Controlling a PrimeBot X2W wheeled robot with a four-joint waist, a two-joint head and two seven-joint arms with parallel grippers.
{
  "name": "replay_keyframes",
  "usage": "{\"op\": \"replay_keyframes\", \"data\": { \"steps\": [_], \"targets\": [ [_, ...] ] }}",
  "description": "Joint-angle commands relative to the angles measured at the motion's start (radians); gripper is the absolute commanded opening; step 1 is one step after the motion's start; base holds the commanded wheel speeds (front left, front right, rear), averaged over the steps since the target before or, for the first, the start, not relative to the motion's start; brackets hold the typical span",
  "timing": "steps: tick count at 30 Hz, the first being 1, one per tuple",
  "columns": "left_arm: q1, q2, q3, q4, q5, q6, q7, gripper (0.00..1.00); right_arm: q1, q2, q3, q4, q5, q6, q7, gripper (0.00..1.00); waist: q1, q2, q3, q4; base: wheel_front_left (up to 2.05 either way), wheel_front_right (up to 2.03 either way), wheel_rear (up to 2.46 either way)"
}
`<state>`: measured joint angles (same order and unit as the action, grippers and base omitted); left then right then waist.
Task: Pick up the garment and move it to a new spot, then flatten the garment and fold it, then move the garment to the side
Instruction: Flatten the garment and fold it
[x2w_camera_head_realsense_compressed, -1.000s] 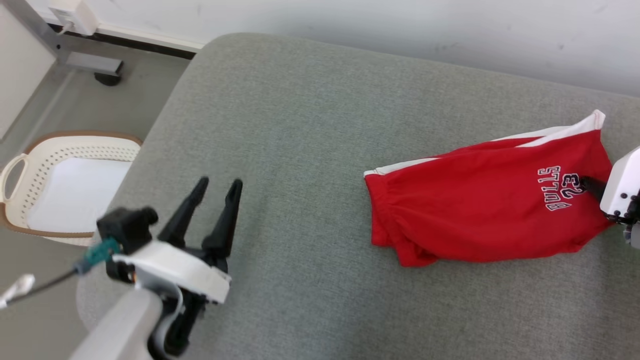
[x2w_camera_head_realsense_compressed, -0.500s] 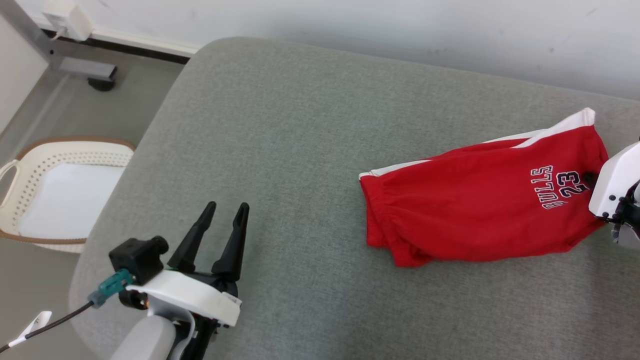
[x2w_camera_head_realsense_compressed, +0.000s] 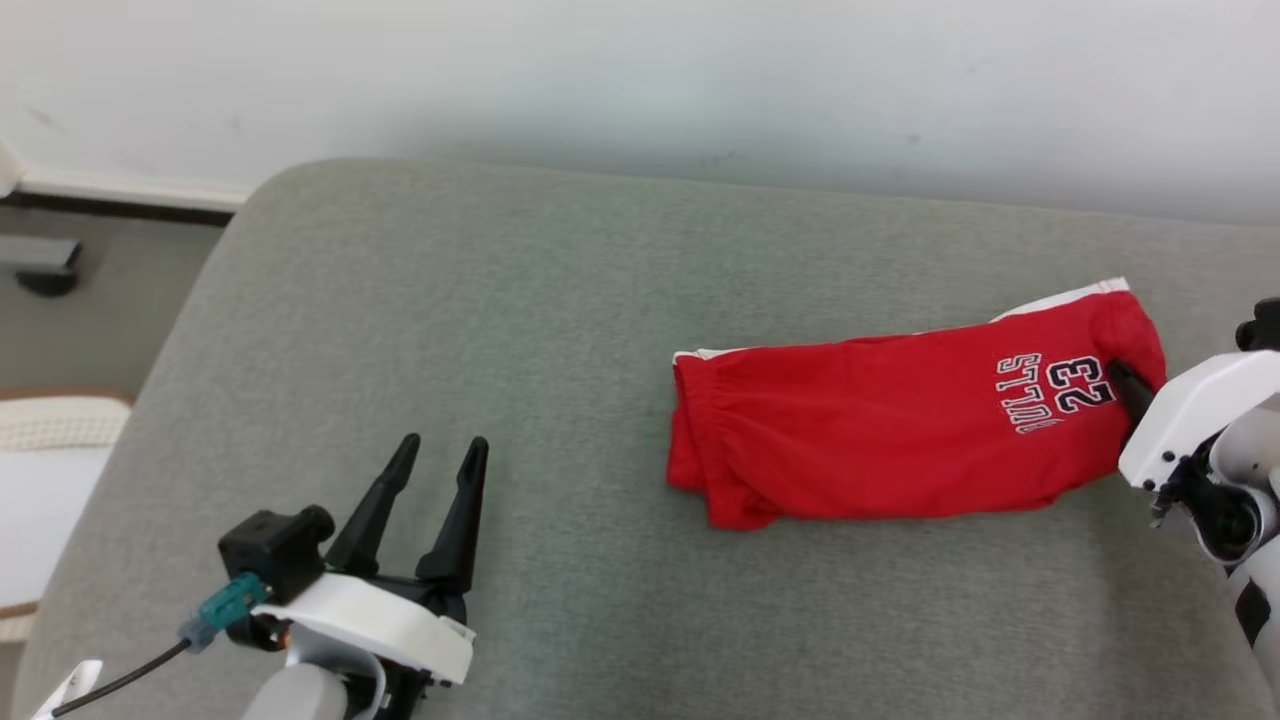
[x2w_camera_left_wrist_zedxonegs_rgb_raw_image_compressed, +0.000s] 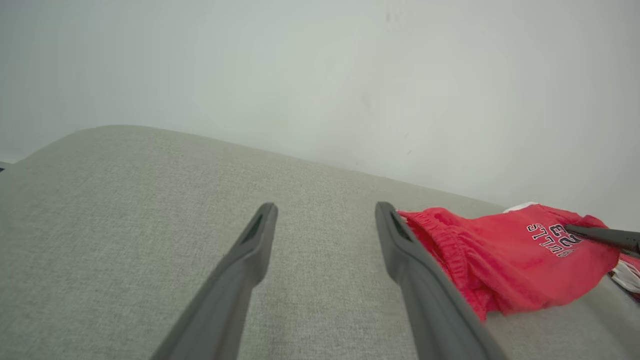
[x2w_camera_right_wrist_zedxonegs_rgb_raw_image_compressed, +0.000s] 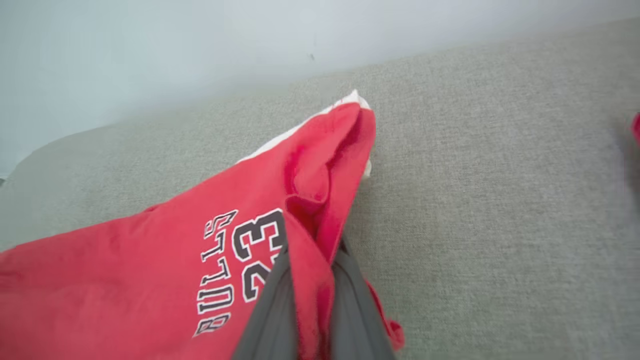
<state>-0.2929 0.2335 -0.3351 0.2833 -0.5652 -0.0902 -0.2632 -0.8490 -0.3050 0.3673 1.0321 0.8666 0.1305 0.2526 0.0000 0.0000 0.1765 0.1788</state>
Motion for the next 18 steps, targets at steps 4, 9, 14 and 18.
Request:
{"op": "replay_keyframes", "data": {
  "steps": [4, 9, 14, 18],
  "targets": [
    [0.046, -0.009, 0.032, -0.009, 0.034, -0.002, -0.001, 1.0, 0.086, -0.022, 0.012, -0.061, 0.047, 0.0, -0.069, 0.0, 0.0, 0.0, -0.042, -0.08, 0.0, 0.0, 0.0],
    [0.072, -0.02, 0.046, -0.005, 0.05, -0.006, -0.001, 1.0, 0.132, -0.051, 0.013, -0.082, 0.074, 0.0, -0.137, 0.0, 0.0, 0.0, -0.057, -0.107, 0.0, 0.0, 0.0],
    [0.082, -0.041, 0.053, 0.005, 0.065, -0.013, -0.001, 1.0, 0.127, -0.078, 0.055, -0.094, 0.044, 0.0, -0.172, 0.0, 0.0, 0.0, -0.072, -0.103, 0.0, 0.0, 0.0],
    [0.1, -0.057, 0.06, 0.018, 0.069, -0.014, -0.001, 1.0, 0.085, -0.08, 0.123, -0.103, -0.006, 0.0, -0.159, 0.0, 0.0, 0.0, -0.087, -0.086, 0.0, 0.0, 0.0]
  ]
}}
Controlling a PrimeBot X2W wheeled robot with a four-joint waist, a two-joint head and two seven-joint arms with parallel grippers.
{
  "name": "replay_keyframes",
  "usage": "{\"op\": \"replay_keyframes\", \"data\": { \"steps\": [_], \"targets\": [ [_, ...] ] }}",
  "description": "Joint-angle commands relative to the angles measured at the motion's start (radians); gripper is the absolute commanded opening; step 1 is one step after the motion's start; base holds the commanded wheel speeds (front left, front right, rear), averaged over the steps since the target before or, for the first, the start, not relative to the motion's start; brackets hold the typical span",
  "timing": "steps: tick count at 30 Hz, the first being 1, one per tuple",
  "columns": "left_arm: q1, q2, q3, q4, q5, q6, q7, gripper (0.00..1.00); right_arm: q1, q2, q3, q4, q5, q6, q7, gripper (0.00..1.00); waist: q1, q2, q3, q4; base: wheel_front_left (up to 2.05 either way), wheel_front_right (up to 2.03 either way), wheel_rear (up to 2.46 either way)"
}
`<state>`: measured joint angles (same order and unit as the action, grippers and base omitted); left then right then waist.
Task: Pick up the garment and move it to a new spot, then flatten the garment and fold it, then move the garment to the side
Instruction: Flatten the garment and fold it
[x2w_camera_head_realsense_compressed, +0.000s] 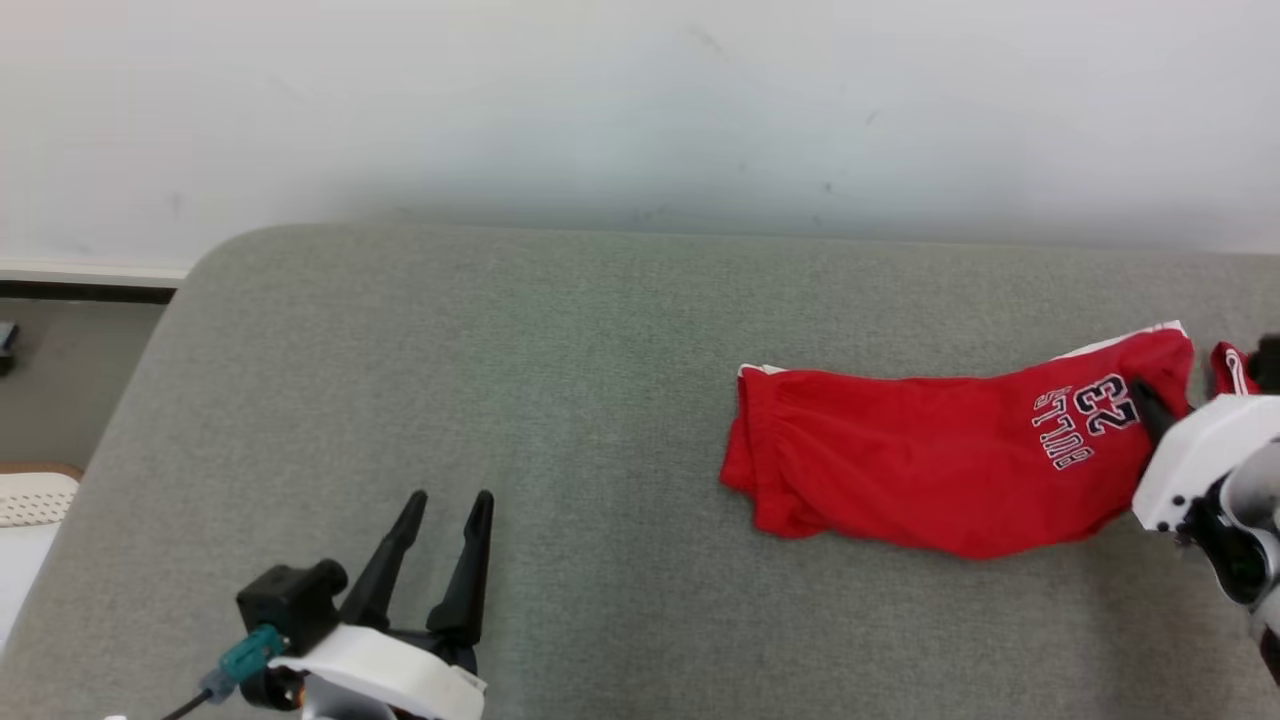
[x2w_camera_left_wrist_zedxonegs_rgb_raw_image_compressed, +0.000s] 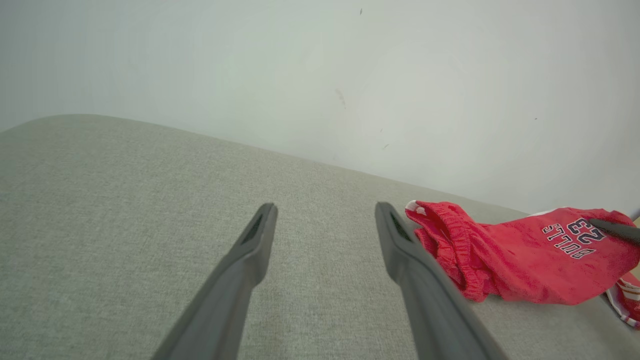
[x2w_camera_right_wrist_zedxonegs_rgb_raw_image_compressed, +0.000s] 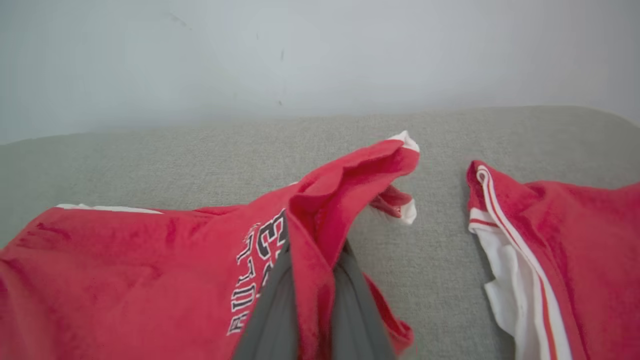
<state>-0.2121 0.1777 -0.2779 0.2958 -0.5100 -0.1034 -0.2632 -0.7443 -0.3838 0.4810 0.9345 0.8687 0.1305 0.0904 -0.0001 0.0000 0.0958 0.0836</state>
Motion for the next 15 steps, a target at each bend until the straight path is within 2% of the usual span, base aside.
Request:
{"op": "replay_keyframes", "data": {
  "steps": [1, 15],
  "targets": [
    [0.02, -0.007, 0.005, 0.008, 0.015, -0.001, -0.001, 1.0, -0.028, 0.009, 0.027, -0.006, -0.019, 0.0, 0.013, 0.0, 0.0001, 0.0, -0.011, 0.016, 0.0, 0.0, 0.0],
    [0.04, -0.065, 0.01, 0.057, 0.029, -0.018, -0.001, 1.0, -0.072, 0.133, 0.204, 0.026, -0.065, 0.0, 0.11, 0.0, 0.0001, 0.0, -0.069, 0.14, 0.0, 0.0, 0.0]
  ]
}}
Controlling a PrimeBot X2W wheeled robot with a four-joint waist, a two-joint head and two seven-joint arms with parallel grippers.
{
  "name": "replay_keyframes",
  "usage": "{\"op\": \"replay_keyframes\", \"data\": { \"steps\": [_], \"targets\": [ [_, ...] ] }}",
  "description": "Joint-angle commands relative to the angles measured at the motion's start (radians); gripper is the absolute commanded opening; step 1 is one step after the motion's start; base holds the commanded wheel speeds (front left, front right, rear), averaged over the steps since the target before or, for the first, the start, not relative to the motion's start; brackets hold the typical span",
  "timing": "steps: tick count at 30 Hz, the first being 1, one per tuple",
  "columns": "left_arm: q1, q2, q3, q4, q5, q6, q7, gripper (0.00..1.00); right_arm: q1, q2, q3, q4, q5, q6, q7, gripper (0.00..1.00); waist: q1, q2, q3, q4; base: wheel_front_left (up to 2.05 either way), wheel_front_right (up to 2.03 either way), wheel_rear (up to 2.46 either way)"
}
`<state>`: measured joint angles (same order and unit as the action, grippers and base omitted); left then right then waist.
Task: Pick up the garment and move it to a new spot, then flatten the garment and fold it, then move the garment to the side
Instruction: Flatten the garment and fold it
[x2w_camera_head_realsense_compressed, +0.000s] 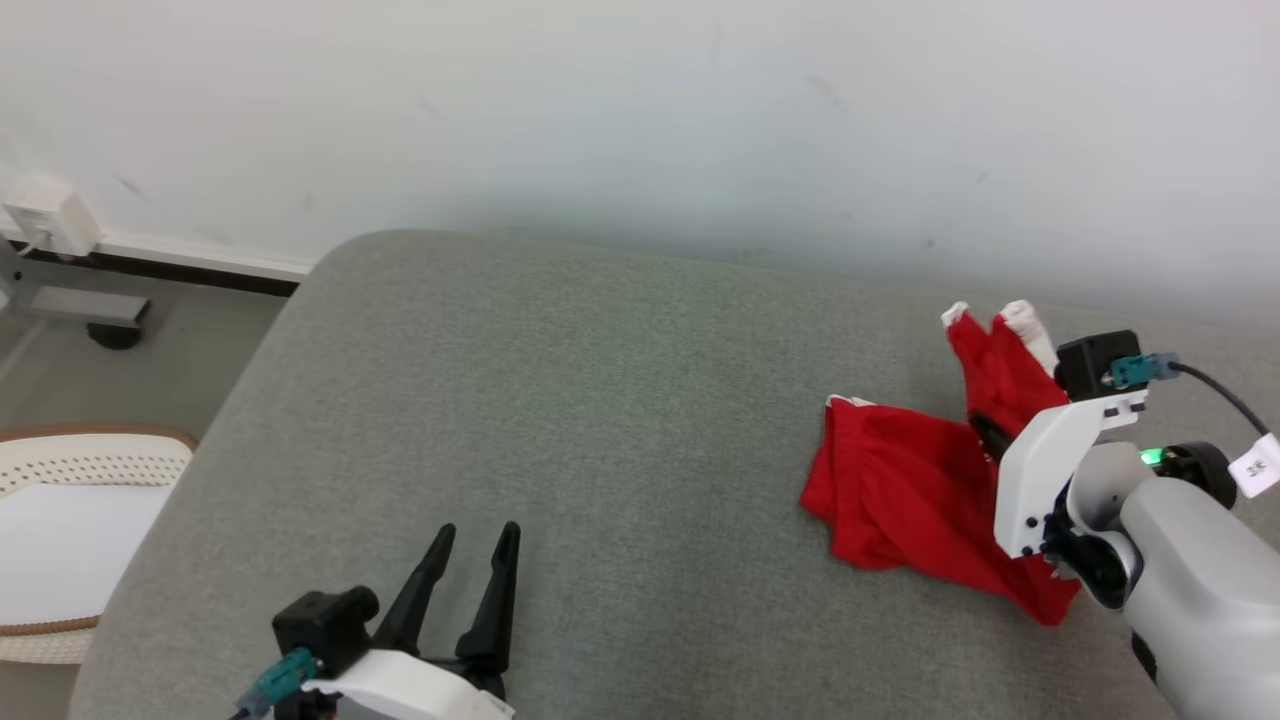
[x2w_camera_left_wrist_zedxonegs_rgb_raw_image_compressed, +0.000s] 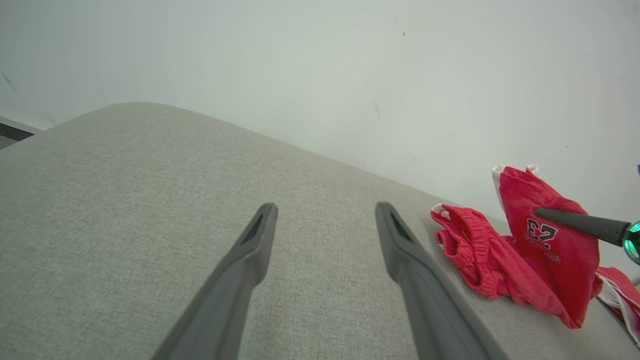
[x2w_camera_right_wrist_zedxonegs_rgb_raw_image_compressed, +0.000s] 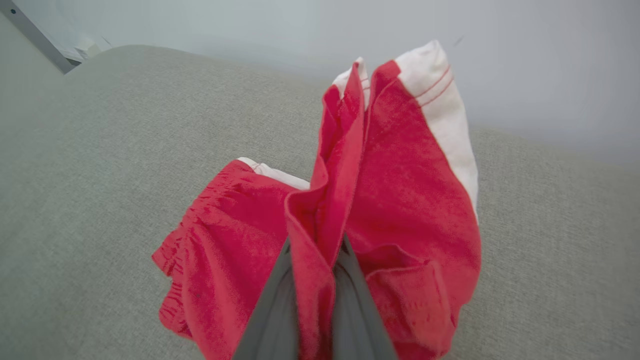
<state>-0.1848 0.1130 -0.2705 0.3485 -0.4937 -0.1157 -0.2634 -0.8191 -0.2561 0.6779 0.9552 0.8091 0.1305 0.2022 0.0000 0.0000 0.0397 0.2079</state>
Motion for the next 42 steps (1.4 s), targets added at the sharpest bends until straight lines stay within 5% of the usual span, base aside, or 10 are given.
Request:
{"op": "replay_keyframes", "data": {
  "steps": [1, 7, 10, 11, 22, 33, 39, 40, 41, 42],
  "targets": [
    [0.016, -0.004, 0.003, 0.007, 0.015, -0.005, -0.001, 1.0, 0.002, 0.013, 0.013, 0.012, -0.005, 0.0, -0.001, 0.0, 0.0, 0.0, -0.016, 0.02, 0.0, 0.0, 0.0],
    [0.025, -0.02, 0.009, 0.014, 0.024, -0.008, -0.001, 1.0, -0.02, 0.071, 0.049, 0.064, -0.014, 0.0, 0.02, 0.0, 0.0, 0.0, -0.023, 0.029, 0.0, 0.0, 0.0],
    [0.025, -0.024, 0.014, 0.017, 0.027, -0.01, -0.001, 1.0, -0.033, 0.108, 0.05, 0.091, -0.005, 0.0, 0.029, 0.47, 0.0, 0.0, -0.02, 0.026, 0.0, 0.0, 0.0],
    [0.024, -0.024, 0.014, 0.019, 0.028, -0.011, -0.001, 1.0, -0.038, 0.116, 0.054, 0.098, -0.008, 0.0, 0.027, 1.0, 0.0, 0.0, -0.017, 0.024, 0.0, 0.0, 0.0],
    [0.013, -0.029, 0.042, 0.019, 0.03, -0.014, -0.001, 1.0, -0.022, 0.159, 0.074, 0.002, 0.046, 0.0, -0.086, 1.0, 0.0, 0.0, -0.004, -0.03, 0.0, 0.0, 0.0],
    [0.035, -0.032, 0.074, -0.018, 0.072, -0.015, -0.001, 1.0, 0.057, 0.039, -0.051, -0.08, 0.108, 0.0, -0.33, 1.0, 0.0, 0.0, -0.032, -0.103, 0.0, 0.0, 0.0],
    [0.043, -0.035, 0.082, -0.023, 0.095, -0.016, -0.001, 1.0, 0.131, -0.004, -0.166, -0.06, 0.187, 0.0, -0.357, 1.0, 0.0, 0.0, -0.029, -0.106, 0.0, 0.0, 0.0],
    [0.043, -0.036, 0.083, -0.023, 0.098, -0.016, -0.001, 1.0, 0.142, -0.005, -0.182, -0.063, 0.206, 0.0, -0.348, 0.67, 0.0, 0.0, -0.027, -0.106, 0.0, 0.0, 0.0],
    [0.043, -0.036, 0.084, -0.024, 0.099, -0.016, -0.001, 1.0, 0.149, -0.007, -0.192, -0.069, 0.223, 0.0, -0.338, 0.15, 0.0, 0.0, -0.025, -0.104, 0.0, 0.0, 0.0],
    [0.041, -0.037, 0.084, -0.023, 0.1, -0.016, -0.001, 1.0, 0.156, -0.006, -0.205, -0.074, 0.244, 0.0, -0.326, 0.0, 0.0, 0.0, -0.022, -0.102, 0.0, 0.0, 0.0]
  ]
}}
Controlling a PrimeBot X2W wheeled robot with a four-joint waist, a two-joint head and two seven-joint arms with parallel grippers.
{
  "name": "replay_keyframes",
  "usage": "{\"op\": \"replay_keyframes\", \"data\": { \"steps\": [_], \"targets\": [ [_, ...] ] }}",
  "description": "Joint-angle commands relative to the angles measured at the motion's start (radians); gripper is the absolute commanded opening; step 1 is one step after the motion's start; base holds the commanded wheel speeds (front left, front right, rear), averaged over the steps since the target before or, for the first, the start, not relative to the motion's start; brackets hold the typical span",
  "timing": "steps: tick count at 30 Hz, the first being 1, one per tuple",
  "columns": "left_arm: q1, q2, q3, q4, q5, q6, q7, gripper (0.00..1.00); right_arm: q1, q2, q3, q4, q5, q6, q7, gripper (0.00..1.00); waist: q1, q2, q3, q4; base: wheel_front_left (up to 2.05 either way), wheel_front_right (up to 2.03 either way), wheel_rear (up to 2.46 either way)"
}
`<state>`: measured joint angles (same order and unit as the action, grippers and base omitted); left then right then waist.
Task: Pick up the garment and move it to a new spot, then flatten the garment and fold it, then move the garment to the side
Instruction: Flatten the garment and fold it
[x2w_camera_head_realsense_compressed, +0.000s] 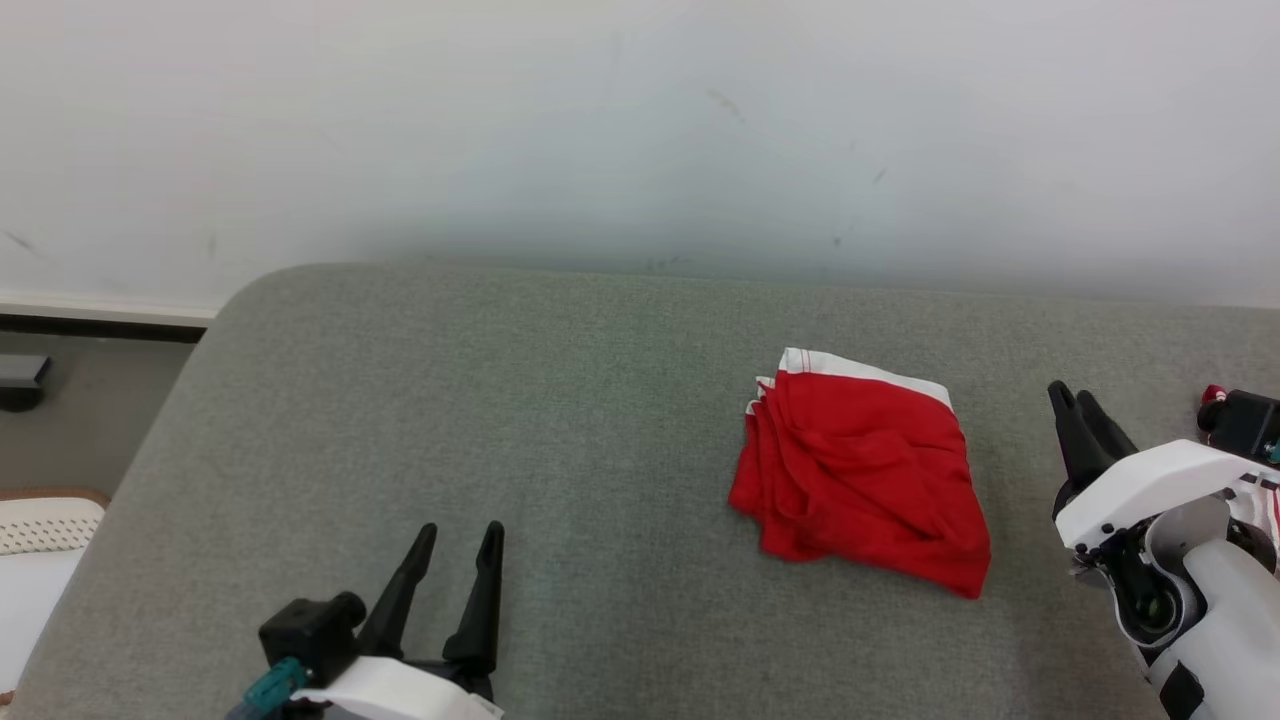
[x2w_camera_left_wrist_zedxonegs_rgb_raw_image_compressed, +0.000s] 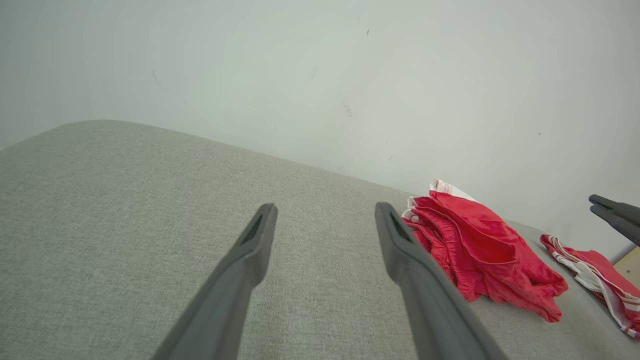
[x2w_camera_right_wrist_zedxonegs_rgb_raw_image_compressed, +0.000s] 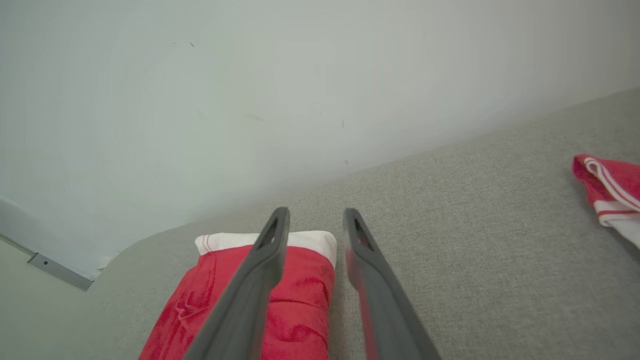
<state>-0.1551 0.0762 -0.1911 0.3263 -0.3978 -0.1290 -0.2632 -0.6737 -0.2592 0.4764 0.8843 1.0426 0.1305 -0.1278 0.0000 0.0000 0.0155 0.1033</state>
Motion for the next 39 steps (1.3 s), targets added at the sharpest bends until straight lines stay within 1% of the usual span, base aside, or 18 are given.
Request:
{"op": "replay_keyframes", "data": {
  "steps": [1, 4, 6, 9, 11, 14, 16, 18, 21, 24, 28, 31, 36, 37, 38, 39],
  "targets": [
    [0.009, 0.0, 0.004, 0.0, 0.005, -0.002, -0.001, 1.0, 0.019, 0.002, -0.015, -0.01, 0.033, 0.0, 0.022, 0.0, 0.0, 0.0, 0.004, 0.005, 0.0, 0.0, 0.0],
    [0.0, -0.002, -0.002, 0.003, 0.006, -0.003, -0.001, 1.0, 0.029, 0.011, -0.048, -0.013, 0.102, 0.0, 0.086, 0.0, 0.0, 0.0, 0.01, 0.017, 0.0, 0.0, 0.0],
    [-0.006, -0.003, -0.006, 0.004, 0.004, -0.003, -0.001, 1.0, 0.028, 0.034, -0.07, 0.006, 0.166, 0.0, 0.164, 0.0, 0.0, 0.0, 0.015, 0.026, 0.0, 0.0, 0.0],
    [-0.012, -0.001, -0.01, 0.007, -0.001, -0.002, -0.001, 1.0, -0.006, 0.047, -0.097, 0.049, 0.23, 0.0, 0.273, 0.0, 0.0, 0.0, 0.024, 0.042, 0.0, 0.0, 0.0],
    [-0.017, 0.001, -0.012, 0.01, -0.005, -0.001, -0.001, 1.0, -0.021, 0.069, -0.107, 0.088, 0.263, 0.0, 0.343, 0.0, 0.0, 0.0, 0.03, 0.054, 0.0, 0.0, 0.0],
    [-0.019, 0.002, -0.014, 0.017, -0.009, -0.002, -0.001, 1.0, -0.035, 0.087, -0.093, 0.156, 0.277, 0.0, 0.451, 0.0, 0.0, 0.0, 0.033, 0.074, 0.0, 0.0, 0.0],
    [-0.022, 0.001, -0.014, 0.02, -0.012, -0.002, -0.001, 1.0, -0.036, 0.104, -0.099, 0.167, 0.307, 0.0, 0.516, 0.0, 0.0, 0.0, 0.033, 0.088, 0.0, 0.0, 0.0],
    [-0.022, 0.002, -0.012, 0.022, -0.013, -0.001, -0.001, 1.0, -0.02, 0.114, -0.104, 0.151, 0.33, 0.0, 0.565, 0.0, 0.0, 0.0, 0.033, 0.099, 0.0, 0.0, 0.0],
    [-0.015, 0.004, -0.008, 0.024, -0.013, -0.001, -0.001, 1.0, 0.017, 0.126, -0.09, 0.089, 0.352, 0.0, 0.619, 0.0, 0.0, 0.0, 0.032, 0.108, 0.0, 0.0, 0.0],
    [-0.011, 0.004, -0.005, 0.026, -0.012, -0.001, -0.001, 1.0, 0.063, 0.132, -0.059, -0.007, 0.352, 0.0, 0.65, 0.0, 0.0, 0.0, 0.03, 0.109, 0.0, 0.0, 0.0],
    [-0.005, 0.003, 0.001, 0.025, -0.009, -0.001, -0.001, 1.0, 0.129, 0.141, -0.013, -0.144, 0.36, 0.0, 0.689, 0.0, 0.0, 0.0, 0.023, 0.092, 0.0, 0.0, 0.0],
    [-0.004, 0.007, 0.005, 0.017, -0.004, -0.001, -0.001, 1.0, 0.159, 0.129, 0.007, -0.251, 0.343, 0.0, 0.664, 0.0, 0.0, 0.0, 0.015, 0.069, 0.0, 0.0, 0.0],
    [0.002, 0.014, 0.02, -0.001, 0.006, -0.001, -0.001, 1.0, 0.2, 0.094, 0.019, -0.426, 0.315, 0.0, 0.57, 0.0, 0.0, 0.0, 0.0, 0.022, 0.0, 0.0, 0.0],
    [0.004, 0.014, 0.025, -0.005, 0.01, -0.001, -0.001, 1.0, 0.208, 0.083, 0.024, -0.464, 0.305, 0.0, 0.55, 0.07, 0.0, 0.0, -0.003, 0.011, 0.0, 0.0, 0.0],
    [0.008, 0.014, 0.028, -0.008, 0.014, -0.001, -0.001, 1.0, 0.217, 0.071, 0.028, -0.498, 0.296, 0.0, 0.533, 0.26, 0.0, 0.0, -0.007, 0.0, 0.0, 0.0, 0.0],
    [0.01, 0.015, 0.032, -0.012, 0.016, -0.001, -0.001, 1.0, 0.225, 0.058, 0.03, -0.527, 0.286, 0.0, 0.511, 0.47, 0.0, 0.0, -0.011, -0.012, 0.0, 0.0, 0.0]
  ]
}}
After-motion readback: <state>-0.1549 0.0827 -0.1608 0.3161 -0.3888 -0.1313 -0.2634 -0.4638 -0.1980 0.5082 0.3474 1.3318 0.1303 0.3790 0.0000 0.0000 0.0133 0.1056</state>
